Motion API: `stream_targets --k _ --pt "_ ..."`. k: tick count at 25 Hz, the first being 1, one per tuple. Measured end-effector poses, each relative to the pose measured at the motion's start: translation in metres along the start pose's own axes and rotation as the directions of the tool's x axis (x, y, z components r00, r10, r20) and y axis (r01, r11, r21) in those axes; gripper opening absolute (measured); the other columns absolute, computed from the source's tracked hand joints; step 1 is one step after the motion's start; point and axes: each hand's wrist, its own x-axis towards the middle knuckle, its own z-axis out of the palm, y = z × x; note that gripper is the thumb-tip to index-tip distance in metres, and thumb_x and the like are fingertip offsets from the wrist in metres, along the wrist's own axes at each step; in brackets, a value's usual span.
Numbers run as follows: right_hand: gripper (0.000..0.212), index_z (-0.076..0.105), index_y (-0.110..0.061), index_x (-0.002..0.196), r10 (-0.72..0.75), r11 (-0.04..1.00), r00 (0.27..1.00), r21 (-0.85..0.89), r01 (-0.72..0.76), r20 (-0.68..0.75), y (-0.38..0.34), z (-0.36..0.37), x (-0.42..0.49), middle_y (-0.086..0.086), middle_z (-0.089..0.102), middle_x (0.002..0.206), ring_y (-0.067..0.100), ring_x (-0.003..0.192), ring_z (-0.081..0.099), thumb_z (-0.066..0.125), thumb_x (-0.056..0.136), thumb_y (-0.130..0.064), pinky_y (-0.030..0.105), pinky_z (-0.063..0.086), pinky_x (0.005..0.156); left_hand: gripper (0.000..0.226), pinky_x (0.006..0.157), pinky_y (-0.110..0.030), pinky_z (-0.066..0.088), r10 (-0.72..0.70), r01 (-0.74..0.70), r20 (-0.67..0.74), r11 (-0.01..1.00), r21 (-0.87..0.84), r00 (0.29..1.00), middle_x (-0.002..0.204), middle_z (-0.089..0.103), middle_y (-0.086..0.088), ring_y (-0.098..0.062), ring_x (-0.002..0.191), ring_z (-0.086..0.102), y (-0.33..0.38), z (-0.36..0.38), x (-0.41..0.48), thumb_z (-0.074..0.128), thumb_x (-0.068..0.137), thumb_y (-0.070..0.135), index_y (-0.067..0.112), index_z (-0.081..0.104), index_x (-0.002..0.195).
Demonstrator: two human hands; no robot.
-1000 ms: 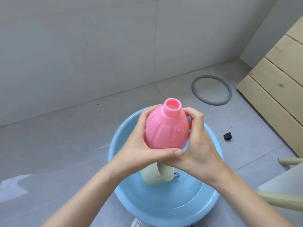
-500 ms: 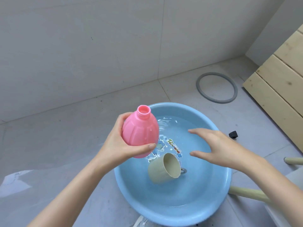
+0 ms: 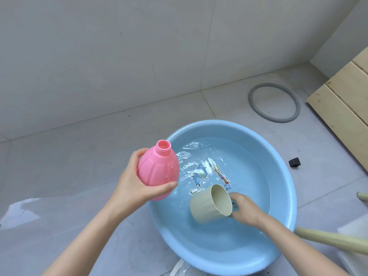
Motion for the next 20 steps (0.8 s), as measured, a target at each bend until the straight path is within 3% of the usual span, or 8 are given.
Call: stream_targets --k 1,3,8,12,14,16,18,20 --pt "0.014 0.064 -0.024 0.086 0.002 1.0 1.0 0.004 -0.002 0.0 -0.002 0.003 0.001 0.002 0.062 0.104 0.02 0.099 0.058 0.062 0.082 -0.011 0.013 0.042 0.073 0.087 0.071 -0.019 0.05 0.0 0.0 -0.005 1.0 -0.003 1.0 0.103 0.057 0.03 0.007 0.091 0.06 -0.002 -0.002 -0.001 0.085 0.033 0.055 0.053 0.043 0.109" --pt "0.031 0.053 -0.031 0.067 -0.003 1.0 1.0 0.014 0.004 -0.011 -0.005 0.005 0.001 0.001 0.059 0.091 0.018 0.085 0.054 0.055 0.083 -0.004 0.01 0.04 0.064 0.088 0.071 -0.021 0.051 0.0 0.0 -0.01 1.0 -0.011 1.0 0.101 0.057 0.033 0.007 0.09 0.06 -0.006 -0.007 -0.002 0.085 0.033 0.055 0.052 0.043 0.11" --pt "0.014 0.068 -0.021 0.077 0.046 0.962 0.995 0.265 -0.068 0.089 -0.007 -0.011 -0.012 -0.015 0.057 0.067 0.004 0.064 0.05 0.063 0.09 -0.021 0.016 0.039 0.061 0.089 0.064 -0.014 0.051 -0.008 0.007 -0.019 0.999 -0.045 1.0 0.1 0.057 0.035 0.008 0.091 0.06 -0.011 -0.017 -0.005 0.086 0.034 0.053 0.049 0.043 0.112" --pt "0.025 0.065 -0.012 0.08 0.105 0.706 0.964 0.665 -0.245 0.244 -0.011 -0.023 -0.036 -0.003 0.064 0.085 0.013 0.092 0.063 0.06 0.093 -0.032 0.033 0.056 0.081 0.086 0.064 -0.015 0.051 -0.009 0.007 -0.025 0.996 -0.089 1.0 0.1 0.057 0.034 0.008 0.091 0.06 -0.014 -0.018 -0.004 0.089 0.039 0.044 0.047 0.044 0.113" --pt "0.034 0.064 -0.01 0.077 0.152 0.556 0.951 0.772 -0.308 0.27 -0.012 -0.022 -0.045 0.004 0.062 0.09 0.023 0.095 0.066 0.055 0.093 -0.038 0.036 0.057 0.08 0.089 0.068 -0.018 0.051 -0.014 0.012 -0.023 0.995 -0.098 1.0 0.1 0.058 0.034 0.008 0.091 0.06 -0.016 -0.017 -0.005 0.088 0.035 0.049 0.05 0.044 0.112" --pt "0.039 0.065 -0.009 0.075 0.225 0.51 0.942 0.794 -0.33 0.248 -0.016 -0.021 -0.051 0.007 0.06 0.091 0.024 0.089 0.066 0.05 0.096 -0.038 0.03 0.055 0.075 0.089 0.07 -0.018 0.05 -0.024 0.022 -0.018 0.994 -0.107 1.0 0.1 0.058 0.034 0.008 0.091 0.06 -0.019 -0.015 -0.004 0.085 0.032 0.053 0.052 0.043 0.11" --pt "0.039 0.066 -0.01 0.07 0.262 0.588 0.952 0.757 -0.285 0.155 -0.025 -0.023 -0.056 0.006 0.059 0.089 0.02 0.082 0.062 0.051 0.096 -0.035 0.02 0.052 0.07 0.088 0.065 -0.016 0.05 -0.031 0.028 -0.021 0.992 -0.126 0.999 0.099 0.058 0.033 0.009 0.09 0.06 -0.022 -0.013 -0.004 0.084 0.03 0.053 0.052 0.043 0.108" --pt "0.038 0.066 -0.014 0.068 0.276 0.77 0.961 0.595 -0.232 0.018 -0.032 -0.031 -0.064 0.001 0.057 0.082 0.015 0.08 0.056 0.052 0.096 -0.036 0.014 0.043 0.064 0.086 0.063 -0.015 0.05 -0.043 0.039 -0.025 0.988 -0.151 0.999 0.1 0.059 0.03 0.009 0.089 0.06 -0.024 -0.008 -0.004 0.084 0.029 0.052 0.053 0.044 0.105"
